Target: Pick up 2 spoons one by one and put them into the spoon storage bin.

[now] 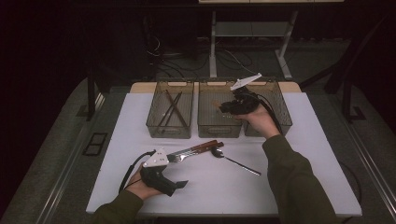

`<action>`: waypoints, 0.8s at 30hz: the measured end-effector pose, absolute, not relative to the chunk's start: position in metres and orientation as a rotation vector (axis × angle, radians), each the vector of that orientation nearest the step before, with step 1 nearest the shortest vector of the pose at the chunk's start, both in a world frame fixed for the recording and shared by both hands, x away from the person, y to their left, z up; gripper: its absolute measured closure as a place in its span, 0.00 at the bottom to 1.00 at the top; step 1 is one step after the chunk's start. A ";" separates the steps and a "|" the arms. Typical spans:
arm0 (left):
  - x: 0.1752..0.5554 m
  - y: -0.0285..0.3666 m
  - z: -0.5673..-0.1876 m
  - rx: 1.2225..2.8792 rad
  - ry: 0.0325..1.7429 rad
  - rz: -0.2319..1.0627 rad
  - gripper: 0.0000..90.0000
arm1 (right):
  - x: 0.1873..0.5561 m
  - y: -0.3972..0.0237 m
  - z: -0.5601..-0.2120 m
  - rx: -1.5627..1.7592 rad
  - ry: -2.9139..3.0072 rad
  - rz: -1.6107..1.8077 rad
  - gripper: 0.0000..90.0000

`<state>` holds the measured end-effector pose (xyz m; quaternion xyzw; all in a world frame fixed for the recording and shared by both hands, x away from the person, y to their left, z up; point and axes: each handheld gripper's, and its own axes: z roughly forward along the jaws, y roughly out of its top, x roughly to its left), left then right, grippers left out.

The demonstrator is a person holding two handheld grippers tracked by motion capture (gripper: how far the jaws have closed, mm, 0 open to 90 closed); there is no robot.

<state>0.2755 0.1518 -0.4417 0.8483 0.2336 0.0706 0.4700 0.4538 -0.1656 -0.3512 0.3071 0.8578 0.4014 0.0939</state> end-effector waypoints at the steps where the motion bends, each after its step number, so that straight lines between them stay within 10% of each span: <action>1: 0.276 0.152 -0.441 2.086 0.567 0.176 0.00 | 0.457 -0.165 -0.353 0.919 2.546 1.183 0.86; 11: 0.275 0.152 -0.442 2.083 0.569 0.168 0.00 | 0.475 -0.159 -0.383 0.997 2.579 1.106 0.84; 24: 0.275 0.152 -0.441 2.086 0.563 0.173 0.00 | 0.461 -0.170 -0.367 1.021 2.520 1.240 0.52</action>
